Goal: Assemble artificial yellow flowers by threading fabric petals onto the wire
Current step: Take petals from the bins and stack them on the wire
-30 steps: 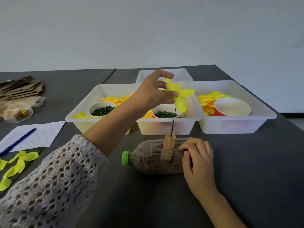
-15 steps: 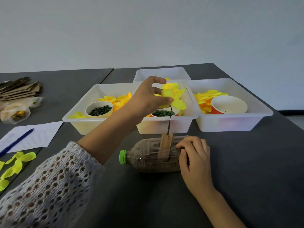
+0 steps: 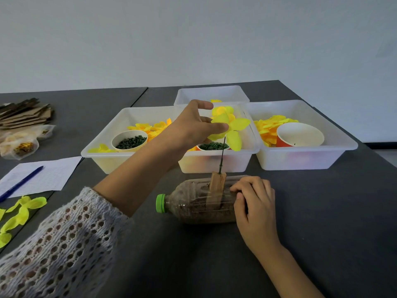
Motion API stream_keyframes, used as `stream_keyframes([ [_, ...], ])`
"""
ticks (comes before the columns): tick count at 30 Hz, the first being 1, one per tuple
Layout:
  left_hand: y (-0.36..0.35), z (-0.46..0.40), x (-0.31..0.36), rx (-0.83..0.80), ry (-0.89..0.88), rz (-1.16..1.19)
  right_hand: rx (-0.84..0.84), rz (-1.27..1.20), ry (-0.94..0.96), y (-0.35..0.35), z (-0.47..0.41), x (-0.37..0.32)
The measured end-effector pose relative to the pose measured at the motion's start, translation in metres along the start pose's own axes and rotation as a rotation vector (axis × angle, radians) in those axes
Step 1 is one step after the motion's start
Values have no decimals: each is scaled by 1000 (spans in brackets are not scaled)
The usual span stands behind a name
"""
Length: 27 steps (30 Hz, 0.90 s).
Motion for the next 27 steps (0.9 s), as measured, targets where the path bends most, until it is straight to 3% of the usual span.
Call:
stream_keyframes([
  [7,-7,0,-9,-40,77,-33,6,-1,4,0,0,0],
  [14,-8,-2,-15,-50,210,104,14,9,15,1,0,-1],
  [19,-11,-3,-22,-123,286,214,13,10,15,0,0,0],
  [27,-14,-2,-28,-235,353,181,16,7,7,0,0,0],
])
Point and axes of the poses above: each hand's wrist, its own z-axis away from the middle knuckle, its own y-axis out of the back of the hand, x = y × z, the point moved 6 cm from there along -z, towards the middle knuckle
